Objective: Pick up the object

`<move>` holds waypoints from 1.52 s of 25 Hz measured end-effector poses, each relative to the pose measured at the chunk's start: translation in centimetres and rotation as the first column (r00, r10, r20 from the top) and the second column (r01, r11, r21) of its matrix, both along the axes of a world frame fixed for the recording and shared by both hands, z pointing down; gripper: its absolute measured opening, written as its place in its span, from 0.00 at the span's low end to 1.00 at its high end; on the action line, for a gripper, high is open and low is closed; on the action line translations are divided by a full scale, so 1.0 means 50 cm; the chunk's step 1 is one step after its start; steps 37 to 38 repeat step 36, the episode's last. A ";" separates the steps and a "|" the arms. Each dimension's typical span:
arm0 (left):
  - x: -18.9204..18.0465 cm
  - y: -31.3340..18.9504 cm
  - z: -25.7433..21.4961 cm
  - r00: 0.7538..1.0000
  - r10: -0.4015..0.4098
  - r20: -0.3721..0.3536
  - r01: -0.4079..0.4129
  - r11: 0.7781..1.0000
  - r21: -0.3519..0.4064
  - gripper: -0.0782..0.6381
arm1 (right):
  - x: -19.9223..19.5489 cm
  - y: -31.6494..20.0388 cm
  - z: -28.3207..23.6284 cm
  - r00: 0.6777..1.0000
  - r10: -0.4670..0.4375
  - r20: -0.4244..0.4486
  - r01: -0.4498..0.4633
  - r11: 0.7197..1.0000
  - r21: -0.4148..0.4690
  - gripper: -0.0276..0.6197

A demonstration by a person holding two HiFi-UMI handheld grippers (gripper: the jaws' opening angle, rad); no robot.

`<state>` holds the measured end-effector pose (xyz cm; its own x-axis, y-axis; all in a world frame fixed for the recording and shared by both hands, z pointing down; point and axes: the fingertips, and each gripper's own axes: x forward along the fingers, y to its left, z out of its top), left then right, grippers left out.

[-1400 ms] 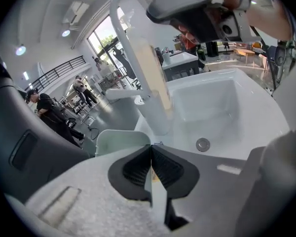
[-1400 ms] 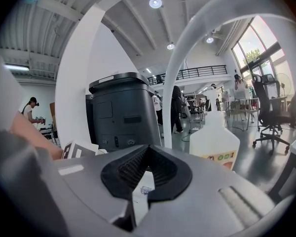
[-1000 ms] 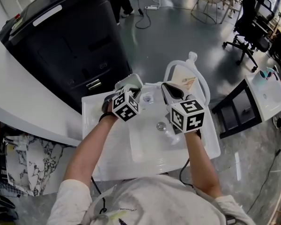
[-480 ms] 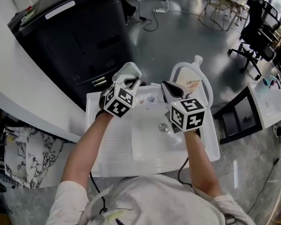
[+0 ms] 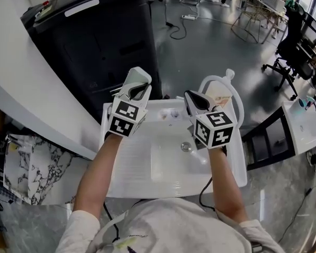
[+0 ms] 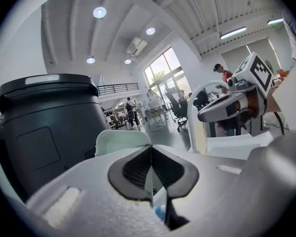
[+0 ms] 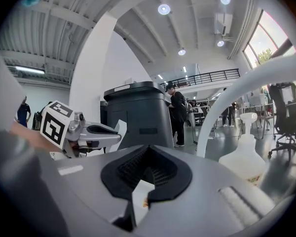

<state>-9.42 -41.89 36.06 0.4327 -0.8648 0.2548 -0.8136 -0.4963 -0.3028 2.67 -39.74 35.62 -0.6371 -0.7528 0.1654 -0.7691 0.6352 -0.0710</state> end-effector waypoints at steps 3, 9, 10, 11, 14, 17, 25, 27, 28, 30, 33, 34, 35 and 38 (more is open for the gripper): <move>-0.030 0.015 -0.011 0.997 -0.047 -0.064 0.048 0.999 0.007 0.12 | -0.010 0.001 -0.009 1.000 -0.008 -0.003 0.008 1.000 0.009 0.05; -0.072 0.045 -0.013 0.977 -0.130 -0.167 0.133 0.991 0.009 0.12 | -0.018 0.001 -0.013 1.000 -0.006 0.003 0.006 1.000 0.016 0.05; -0.077 0.049 -0.012 0.973 -0.141 -0.180 0.145 0.989 0.010 0.12 | -0.018 0.001 -0.013 1.000 -0.005 0.001 0.005 1.000 0.018 0.05; -0.082 0.052 -0.011 0.970 -0.152 -0.192 0.157 0.988 0.010 0.12 | -0.017 0.001 -0.013 1.000 -0.003 -0.003 0.003 1.000 0.021 0.05; -0.094 0.060 -0.008 0.959 -0.178 -0.221 0.184 0.983 0.007 0.12 | -0.015 0.000 -0.012 1.000 0.006 -0.006 -0.006 1.000 0.025 0.05; -0.094 0.065 0.000 0.954 -0.188 -0.235 0.193 0.981 -0.002 0.12 | -0.017 0.003 -0.006 1.000 0.003 -0.005 -0.003 1.000 0.019 0.05; -0.086 0.070 0.017 0.951 -0.188 -0.246 0.188 0.982 -0.023 0.12 | -0.013 0.005 -0.003 1.000 0.011 0.000 -0.011 1.000 0.013 0.05; -0.085 0.069 0.020 0.951 -0.189 -0.246 0.188 0.982 -0.026 0.12 | -0.011 0.004 -0.003 1.000 0.013 0.004 -0.013 1.000 0.013 0.05; -0.085 0.068 0.021 0.950 -0.189 -0.248 0.188 0.982 -0.028 0.12 | -0.011 0.003 -0.003 1.000 0.014 0.004 -0.014 1.000 0.012 0.05; -0.084 0.067 0.022 0.949 -0.188 -0.252 0.186 0.982 -0.031 0.12 | -0.011 0.003 -0.003 1.000 0.014 0.003 -0.014 1.000 0.011 0.05; -0.080 0.066 0.023 0.950 -0.182 -0.253 0.179 0.983 -0.034 0.12 | -0.010 0.003 -0.003 1.000 0.015 0.003 -0.015 1.000 0.011 0.05; -0.079 0.066 0.023 0.950 -0.180 -0.253 0.177 0.984 -0.034 0.12 | -0.010 0.004 -0.003 1.000 0.016 0.002 -0.016 1.000 0.012 0.05; -0.079 0.066 0.023 0.951 -0.178 -0.254 0.176 0.984 -0.034 0.12 | -0.010 0.004 -0.003 1.000 0.017 0.002 -0.017 1.000 0.012 0.05; -0.078 0.067 0.023 0.951 -0.177 -0.254 0.174 0.984 -0.034 0.12 | -0.010 0.004 -0.004 1.000 0.018 0.002 -0.018 1.000 0.012 0.05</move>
